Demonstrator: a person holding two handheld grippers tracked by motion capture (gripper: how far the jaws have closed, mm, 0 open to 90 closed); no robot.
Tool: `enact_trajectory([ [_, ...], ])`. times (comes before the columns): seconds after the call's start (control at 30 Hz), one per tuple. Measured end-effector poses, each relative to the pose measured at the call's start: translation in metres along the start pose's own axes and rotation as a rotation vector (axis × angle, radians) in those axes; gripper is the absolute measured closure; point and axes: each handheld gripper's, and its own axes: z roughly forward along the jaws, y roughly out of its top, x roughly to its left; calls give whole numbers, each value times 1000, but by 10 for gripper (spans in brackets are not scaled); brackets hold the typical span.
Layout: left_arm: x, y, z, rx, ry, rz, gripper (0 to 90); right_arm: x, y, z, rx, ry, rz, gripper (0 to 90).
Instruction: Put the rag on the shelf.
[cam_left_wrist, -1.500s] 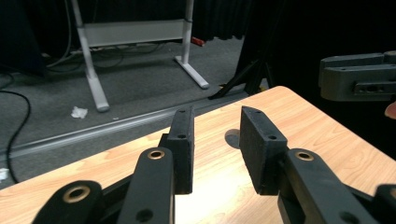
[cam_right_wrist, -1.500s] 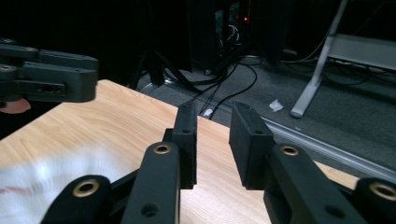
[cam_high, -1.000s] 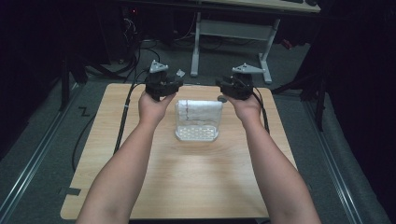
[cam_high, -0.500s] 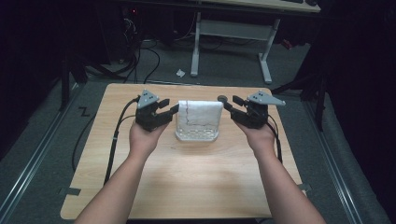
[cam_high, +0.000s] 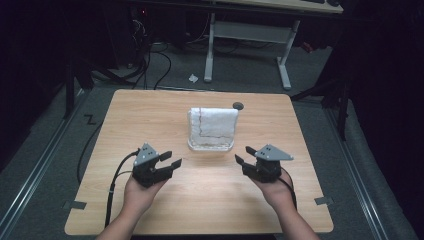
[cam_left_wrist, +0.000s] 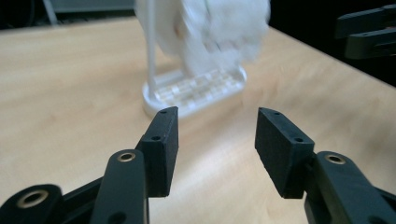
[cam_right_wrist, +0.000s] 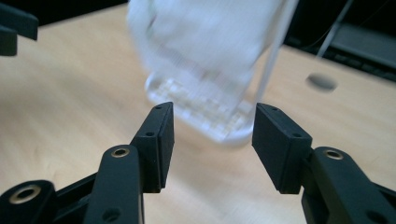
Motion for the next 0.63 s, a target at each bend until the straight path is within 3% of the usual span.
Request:
enact_trajectory([
  [0.13, -8, -38, 8, 99, 5, 46, 483, 15, -30, 7, 51, 5, 11, 485],
  [0.17, -7, -48, 10, 119, 17, 33, 482, 20, -39, 10, 61, -2, 12, 487],
  [0.2, -6, -54, 11, 145, 11, -21, 498, 25, -50, 12, 62, -23, 17, 514],
  [0.23, -5, -52, 12, 150, -1, -42, 513, 29, -58, 13, 78, -29, 16, 516],
  [0.27, -6, -49, 11, 127, -17, -29, 495, 31, -56, 13, 92, -14, 0, 481],
  [0.33, -9, -44, 11, 112, 12, 35, 479, 33, -52, 9, 57, -35, -66, 491],
  [0.47, -4, -46, 15, 132, 11, 30, 479, 28, -58, 20, 119, -21, -46, 491],
  [0.53, -4, -48, 16, 143, 24, 45, 478, 28, -59, 21, 126, -27, -57, 491],
  [0.63, -2, -50, 15, 143, 24, 28, 478, 27, -60, 21, 127, -22, -39, 492],
])
